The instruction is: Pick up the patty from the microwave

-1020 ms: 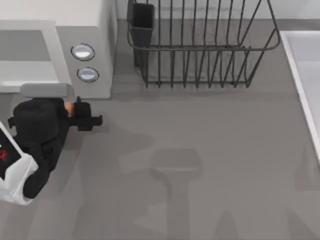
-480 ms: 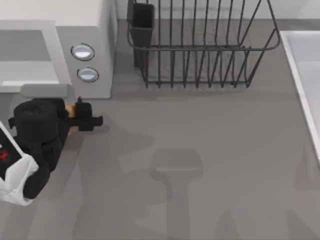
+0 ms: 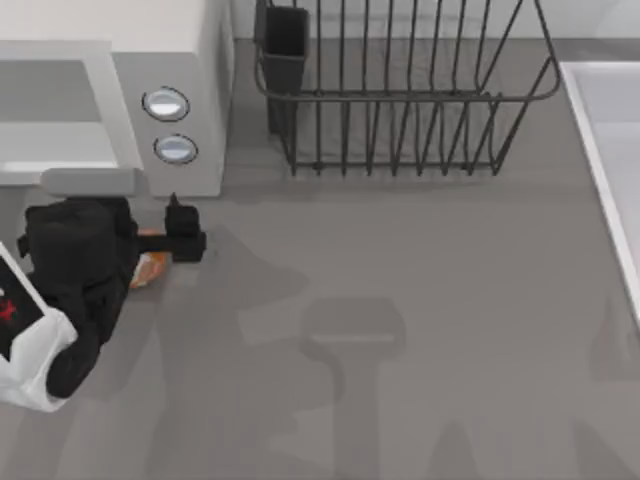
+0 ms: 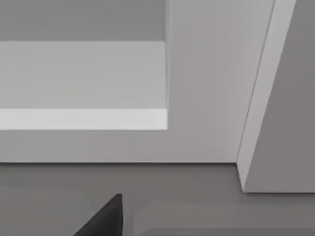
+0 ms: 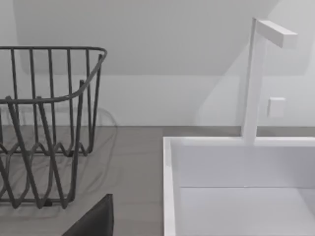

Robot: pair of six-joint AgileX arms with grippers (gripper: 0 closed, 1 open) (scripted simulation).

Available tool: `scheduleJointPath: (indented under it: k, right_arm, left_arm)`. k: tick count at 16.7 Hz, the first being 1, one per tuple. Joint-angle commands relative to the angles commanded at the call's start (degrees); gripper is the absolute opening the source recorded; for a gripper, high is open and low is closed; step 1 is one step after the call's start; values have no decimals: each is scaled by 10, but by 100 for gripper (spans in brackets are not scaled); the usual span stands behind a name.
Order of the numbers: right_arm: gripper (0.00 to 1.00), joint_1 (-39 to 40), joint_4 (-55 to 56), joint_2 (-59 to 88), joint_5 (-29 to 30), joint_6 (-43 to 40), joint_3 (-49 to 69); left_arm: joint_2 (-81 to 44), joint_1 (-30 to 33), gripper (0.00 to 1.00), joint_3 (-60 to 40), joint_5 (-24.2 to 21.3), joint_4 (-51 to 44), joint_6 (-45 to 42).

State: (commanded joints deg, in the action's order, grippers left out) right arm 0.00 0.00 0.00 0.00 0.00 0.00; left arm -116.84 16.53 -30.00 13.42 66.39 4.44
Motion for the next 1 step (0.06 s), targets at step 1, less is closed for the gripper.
scheduleJointPath:
  k: [1]
  right_arm:
    - [100,0,0,0,0,0,0]
  left_arm:
    - [0,0,100,0,0,0,0]
